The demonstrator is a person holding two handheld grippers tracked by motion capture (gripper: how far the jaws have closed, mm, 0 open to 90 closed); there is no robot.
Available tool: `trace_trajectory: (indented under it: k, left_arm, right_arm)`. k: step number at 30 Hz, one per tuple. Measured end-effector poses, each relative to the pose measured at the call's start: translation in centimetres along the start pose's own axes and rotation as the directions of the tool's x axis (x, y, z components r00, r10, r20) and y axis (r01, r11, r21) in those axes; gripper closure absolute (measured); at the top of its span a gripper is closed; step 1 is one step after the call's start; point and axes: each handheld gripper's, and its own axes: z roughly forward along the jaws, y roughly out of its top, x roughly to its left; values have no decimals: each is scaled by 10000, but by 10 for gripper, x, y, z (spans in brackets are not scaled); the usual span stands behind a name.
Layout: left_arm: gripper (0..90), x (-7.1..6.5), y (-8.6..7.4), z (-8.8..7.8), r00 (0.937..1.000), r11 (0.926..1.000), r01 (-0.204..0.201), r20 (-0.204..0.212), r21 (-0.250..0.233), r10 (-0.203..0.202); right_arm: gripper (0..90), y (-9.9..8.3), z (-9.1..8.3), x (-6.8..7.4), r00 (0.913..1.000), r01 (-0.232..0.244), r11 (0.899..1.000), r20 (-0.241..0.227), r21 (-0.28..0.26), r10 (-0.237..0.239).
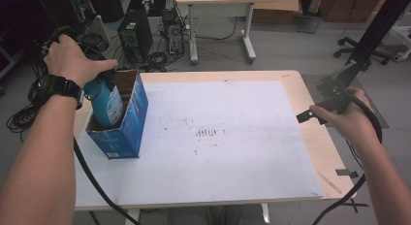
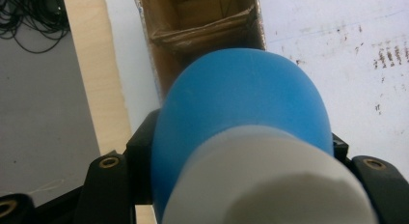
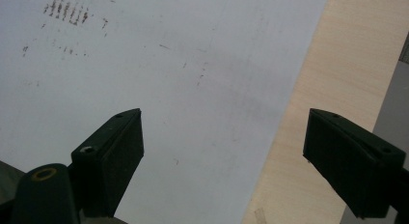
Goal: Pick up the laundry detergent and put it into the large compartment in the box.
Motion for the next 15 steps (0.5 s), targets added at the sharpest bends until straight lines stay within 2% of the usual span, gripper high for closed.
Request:
trace_trajectory:
  k: [15]
  left_arm:
    - [387,-3,1,16,9999,9999,-32,120,150,30]
  right_arm:
    - [139,-2,2,-4,10000,-77,10000,-41,16,77]
